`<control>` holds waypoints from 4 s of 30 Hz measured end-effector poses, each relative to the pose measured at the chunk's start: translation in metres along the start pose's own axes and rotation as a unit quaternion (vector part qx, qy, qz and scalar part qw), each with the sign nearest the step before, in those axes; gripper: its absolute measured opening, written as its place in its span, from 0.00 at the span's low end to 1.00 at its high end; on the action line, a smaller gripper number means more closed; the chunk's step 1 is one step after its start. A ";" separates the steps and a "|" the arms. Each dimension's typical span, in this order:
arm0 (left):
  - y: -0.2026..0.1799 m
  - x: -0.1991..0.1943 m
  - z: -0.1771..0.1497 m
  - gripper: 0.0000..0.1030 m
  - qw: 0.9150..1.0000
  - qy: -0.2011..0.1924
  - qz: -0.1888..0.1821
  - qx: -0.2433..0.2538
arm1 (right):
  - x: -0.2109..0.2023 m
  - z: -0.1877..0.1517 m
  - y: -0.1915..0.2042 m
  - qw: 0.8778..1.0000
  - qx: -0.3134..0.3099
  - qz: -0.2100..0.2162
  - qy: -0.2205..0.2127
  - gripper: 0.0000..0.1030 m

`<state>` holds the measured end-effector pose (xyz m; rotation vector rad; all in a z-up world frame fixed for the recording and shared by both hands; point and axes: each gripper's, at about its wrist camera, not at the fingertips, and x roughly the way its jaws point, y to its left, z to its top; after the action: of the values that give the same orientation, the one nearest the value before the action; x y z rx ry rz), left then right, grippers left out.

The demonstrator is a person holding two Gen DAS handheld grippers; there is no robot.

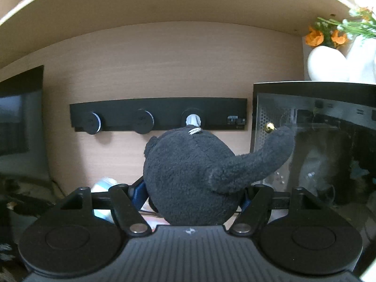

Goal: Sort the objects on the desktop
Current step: 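Lower the wipe pack and plush cat into the pink box and open both grippers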

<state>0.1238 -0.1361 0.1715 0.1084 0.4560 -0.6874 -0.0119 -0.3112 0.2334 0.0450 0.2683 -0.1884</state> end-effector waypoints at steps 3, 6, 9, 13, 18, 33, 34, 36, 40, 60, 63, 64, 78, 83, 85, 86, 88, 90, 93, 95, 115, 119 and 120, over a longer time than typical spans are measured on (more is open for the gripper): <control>0.004 0.040 -0.009 0.64 1.000 0.024 -0.019 0.005 | 0.029 0.000 -0.005 1.000 0.003 -0.009 0.012 0.70; 0.016 0.058 -0.029 0.71 0.998 0.061 -0.011 -0.008 | 0.068 -0.005 -0.013 0.999 0.024 -0.014 0.046 0.70; 0.029 0.062 -0.049 0.77 0.996 0.082 0.019 -0.013 | 0.098 -0.014 -0.017 0.996 0.041 -0.012 0.078 0.70; 0.049 0.062 -0.067 0.81 0.993 0.104 0.046 -0.041 | 0.146 -0.033 -0.014 0.988 0.076 0.016 0.134 0.70; 0.057 0.056 -0.073 0.89 0.992 0.105 0.054 -0.049 | 0.193 -0.069 -0.004 0.965 0.123 0.075 0.217 0.71; 0.041 0.065 -0.079 0.92 0.990 0.128 0.044 -0.034 | 0.183 -0.104 -0.039 0.974 0.099 -0.027 0.201 0.49; 0.042 0.064 -0.080 0.92 0.990 0.128 0.044 -0.035 | 0.187 -0.107 -0.036 0.973 0.103 -0.016 0.205 0.49; 0.045 0.062 -0.080 0.92 0.990 0.129 0.045 -0.037 | 0.202 -0.119 -0.026 0.969 0.107 0.002 0.221 0.49; 0.056 0.056 -0.078 0.92 0.988 0.129 0.069 -0.046 | 0.215 -0.137 -0.010 0.963 0.115 -0.010 0.244 0.64; 0.066 0.041 -0.077 0.93 0.983 0.138 0.096 -0.069 | 0.204 -0.106 -0.022 0.959 0.138 0.054 0.241 0.68; 0.068 0.039 -0.078 0.93 0.983 0.137 0.090 -0.080 | 0.193 -0.081 -0.047 0.942 0.225 0.097 0.229 0.68; 0.067 0.039 -0.078 0.93 0.984 0.136 0.087 -0.081 | 0.190 -0.076 -0.052 0.938 0.240 0.106 0.228 0.68; 0.067 0.039 -0.088 0.94 0.981 0.152 0.079 -0.088 | 0.171 -0.082 -0.050 0.963 0.157 0.036 0.215 0.76; 0.057 0.041 -0.091 0.94 0.983 0.157 0.051 -0.076 | 0.168 -0.096 -0.063 0.952 0.187 0.040 0.238 0.76; 0.053 0.043 -0.092 0.94 0.984 0.159 0.045 -0.070 | 0.170 -0.105 -0.063 0.947 0.199 0.045 0.250 0.76; 0.052 0.043 -0.092 0.94 0.984 0.160 0.044 -0.068 | 0.172 -0.108 -0.061 0.945 0.200 0.048 0.253 0.76; 0.050 0.044 -0.092 0.94 0.984 0.161 0.041 -0.067 | 0.173 -0.110 -0.053 0.946 0.190 0.058 0.256 0.75; 0.050 0.044 -0.092 0.94 0.984 0.161 0.041 -0.067 | 0.177 -0.111 -0.041 0.947 0.176 0.070 0.260 0.70; 0.053 0.044 -0.093 0.95 0.983 0.162 0.045 -0.071 | 0.184 -0.116 -0.027 0.948 0.154 0.062 0.271 0.65; 0.055 0.044 -0.094 0.95 0.983 0.164 0.047 -0.074 | 0.189 -0.121 -0.021 0.950 0.142 0.053 0.272 0.64; 0.065 0.054 -0.106 0.97 0.979 0.180 0.049 -0.085 | 0.257 -0.129 0.069 0.949 -0.017 0.114 0.295 0.48; 0.071 0.057 -0.110 0.97 0.976 0.188 0.058 -0.096 | 0.236 -0.139 0.073 0.949 -0.069 0.127 0.278 0.49; 0.069 0.057 -0.110 0.97 0.976 0.188 0.058 -0.094 | 0.231 -0.138 0.071 0.951 -0.067 0.126 0.274 0.49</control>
<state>0.1656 -0.0890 0.0442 0.0862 0.8696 -0.5050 0.1851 -0.2737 0.0403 -0.0043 0.8246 0.1040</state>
